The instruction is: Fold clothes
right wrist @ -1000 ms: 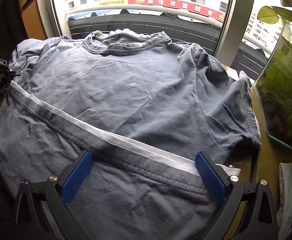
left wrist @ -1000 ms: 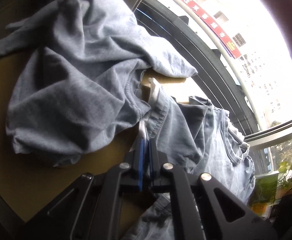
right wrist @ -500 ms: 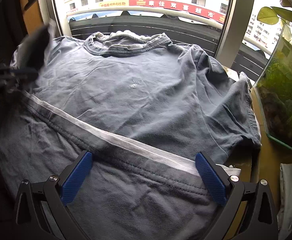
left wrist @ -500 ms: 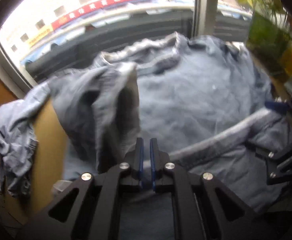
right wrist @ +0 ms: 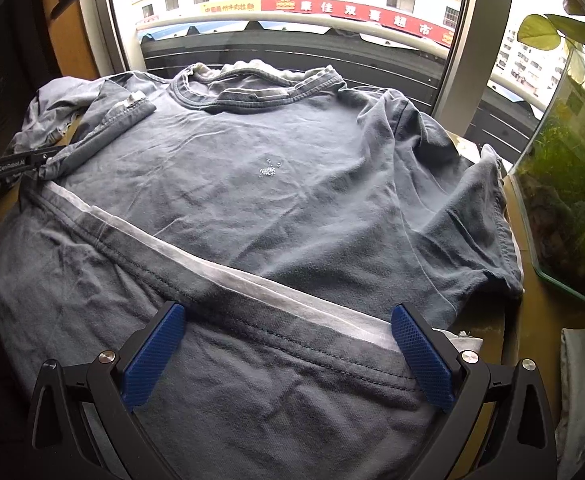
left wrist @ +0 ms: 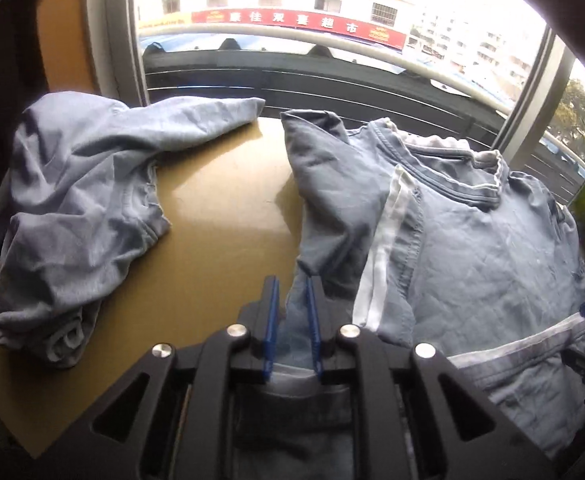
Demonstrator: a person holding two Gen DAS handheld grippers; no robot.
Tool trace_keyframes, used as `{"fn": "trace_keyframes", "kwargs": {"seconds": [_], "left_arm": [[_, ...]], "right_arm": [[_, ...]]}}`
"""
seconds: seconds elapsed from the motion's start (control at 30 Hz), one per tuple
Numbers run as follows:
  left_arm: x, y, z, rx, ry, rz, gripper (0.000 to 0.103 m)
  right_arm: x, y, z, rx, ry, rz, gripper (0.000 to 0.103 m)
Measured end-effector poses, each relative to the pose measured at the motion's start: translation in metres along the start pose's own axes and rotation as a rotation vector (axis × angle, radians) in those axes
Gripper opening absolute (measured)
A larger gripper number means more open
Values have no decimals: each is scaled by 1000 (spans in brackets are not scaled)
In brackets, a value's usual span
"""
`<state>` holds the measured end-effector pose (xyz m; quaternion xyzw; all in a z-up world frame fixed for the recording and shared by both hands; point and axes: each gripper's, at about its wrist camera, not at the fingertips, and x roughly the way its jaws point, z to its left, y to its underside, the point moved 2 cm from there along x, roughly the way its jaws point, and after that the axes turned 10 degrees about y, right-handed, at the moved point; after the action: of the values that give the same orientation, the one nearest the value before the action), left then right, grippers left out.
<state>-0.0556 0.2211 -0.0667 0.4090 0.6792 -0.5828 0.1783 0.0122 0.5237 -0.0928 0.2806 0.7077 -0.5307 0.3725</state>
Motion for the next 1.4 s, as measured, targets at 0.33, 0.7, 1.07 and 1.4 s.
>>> {"fn": "trace_keyframes", "kwargs": {"seconds": [0.33,0.7,1.07,1.4], "left_arm": [[-5,6,-7,-17,94,-53,31],[-16,22,-42,240,164,-75,34],[-7,17,-28,177,223,-23,48],[-18,25,-42,301,326,-33,57]], "right_arm": [[-25,-33,11,-46,-62,-16,92],[8,-194,167,-324,-447,22,77],[39,-162,116,-424,-152,140,42],[37,-160,195,-516,-295,159,43]]}}
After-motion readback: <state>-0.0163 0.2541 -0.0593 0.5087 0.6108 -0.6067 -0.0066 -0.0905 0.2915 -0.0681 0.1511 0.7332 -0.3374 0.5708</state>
